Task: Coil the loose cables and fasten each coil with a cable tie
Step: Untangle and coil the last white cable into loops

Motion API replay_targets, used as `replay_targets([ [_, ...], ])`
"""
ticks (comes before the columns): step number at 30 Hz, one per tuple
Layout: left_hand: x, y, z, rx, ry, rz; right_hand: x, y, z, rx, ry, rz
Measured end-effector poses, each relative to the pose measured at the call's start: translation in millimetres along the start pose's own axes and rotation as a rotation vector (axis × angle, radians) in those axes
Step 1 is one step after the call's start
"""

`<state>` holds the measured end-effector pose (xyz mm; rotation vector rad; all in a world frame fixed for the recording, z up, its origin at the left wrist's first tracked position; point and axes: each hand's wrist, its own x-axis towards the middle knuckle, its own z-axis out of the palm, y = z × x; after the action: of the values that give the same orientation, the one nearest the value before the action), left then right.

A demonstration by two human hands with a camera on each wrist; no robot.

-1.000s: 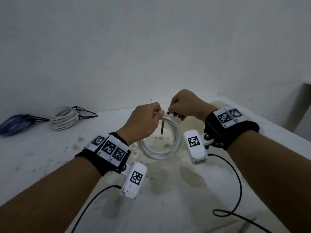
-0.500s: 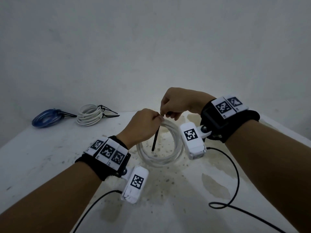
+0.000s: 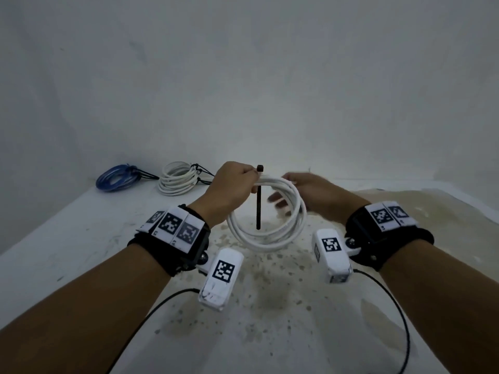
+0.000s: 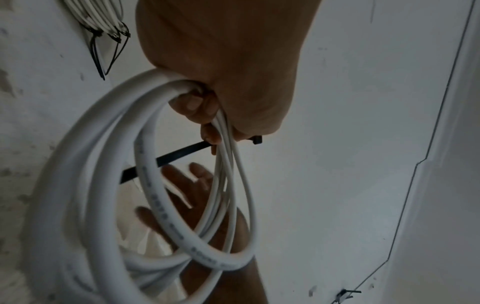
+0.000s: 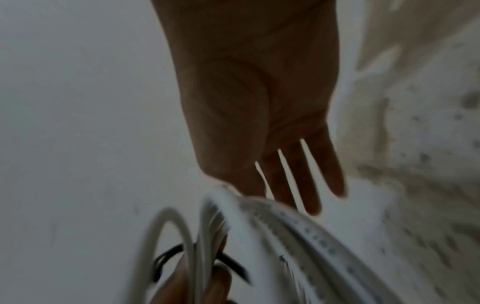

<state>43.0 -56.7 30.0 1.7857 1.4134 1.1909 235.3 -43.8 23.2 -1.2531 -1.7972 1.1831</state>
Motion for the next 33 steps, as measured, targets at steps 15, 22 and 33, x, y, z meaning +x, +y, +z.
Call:
replay_targets([
  [15,15,-12,-15,0.162,0.025,-0.155,-11,-36,51,-1.421,0.081,-0.643],
  [22,9,-9,-20,0.121,0.065,0.023,15,-22,29,0.03,0.36,0.067],
  [33,3,-4,-10,-0.019,-0.044,0.053,22,20,16,0.437,-0.183,0.2],
])
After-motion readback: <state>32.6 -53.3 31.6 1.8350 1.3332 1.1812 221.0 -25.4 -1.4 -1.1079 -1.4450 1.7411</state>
